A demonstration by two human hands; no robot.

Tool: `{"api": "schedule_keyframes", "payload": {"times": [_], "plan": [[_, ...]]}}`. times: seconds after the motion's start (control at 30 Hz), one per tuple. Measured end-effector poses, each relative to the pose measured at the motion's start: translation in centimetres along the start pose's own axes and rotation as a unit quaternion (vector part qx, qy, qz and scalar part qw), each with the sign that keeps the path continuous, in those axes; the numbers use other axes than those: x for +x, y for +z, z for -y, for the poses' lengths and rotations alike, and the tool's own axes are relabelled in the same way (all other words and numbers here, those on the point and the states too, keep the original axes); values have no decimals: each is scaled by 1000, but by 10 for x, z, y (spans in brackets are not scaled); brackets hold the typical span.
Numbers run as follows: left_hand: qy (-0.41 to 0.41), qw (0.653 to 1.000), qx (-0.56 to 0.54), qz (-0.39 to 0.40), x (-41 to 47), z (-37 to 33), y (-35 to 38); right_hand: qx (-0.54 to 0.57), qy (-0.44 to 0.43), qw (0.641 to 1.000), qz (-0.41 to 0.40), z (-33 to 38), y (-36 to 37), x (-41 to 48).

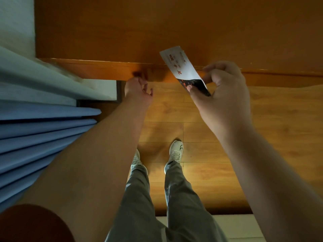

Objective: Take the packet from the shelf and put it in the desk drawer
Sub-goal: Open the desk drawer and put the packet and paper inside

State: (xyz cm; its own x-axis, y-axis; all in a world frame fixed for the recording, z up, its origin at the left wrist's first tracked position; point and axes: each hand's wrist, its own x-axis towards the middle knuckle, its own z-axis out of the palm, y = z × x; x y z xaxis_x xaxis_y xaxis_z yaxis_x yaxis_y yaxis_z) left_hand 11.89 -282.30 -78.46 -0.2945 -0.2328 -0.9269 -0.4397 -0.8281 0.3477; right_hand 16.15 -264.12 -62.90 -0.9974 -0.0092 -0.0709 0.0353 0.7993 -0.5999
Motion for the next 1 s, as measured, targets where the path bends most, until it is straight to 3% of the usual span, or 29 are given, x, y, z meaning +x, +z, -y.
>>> {"api": "schedule_keyframes", "payload": {"times": [0.2,0.47,1.0], "plan": [[-1,1000,16,26,13,1,-5,-1,-9,1000,-9,-2,3,-3],[-16,995,90,-35,21,9,-21,-3,-14,1000,-11,2,6,-7],[-50,992,113,-26,-17,25,-56,-53,-60,997,-15,17,20,-20]]}}
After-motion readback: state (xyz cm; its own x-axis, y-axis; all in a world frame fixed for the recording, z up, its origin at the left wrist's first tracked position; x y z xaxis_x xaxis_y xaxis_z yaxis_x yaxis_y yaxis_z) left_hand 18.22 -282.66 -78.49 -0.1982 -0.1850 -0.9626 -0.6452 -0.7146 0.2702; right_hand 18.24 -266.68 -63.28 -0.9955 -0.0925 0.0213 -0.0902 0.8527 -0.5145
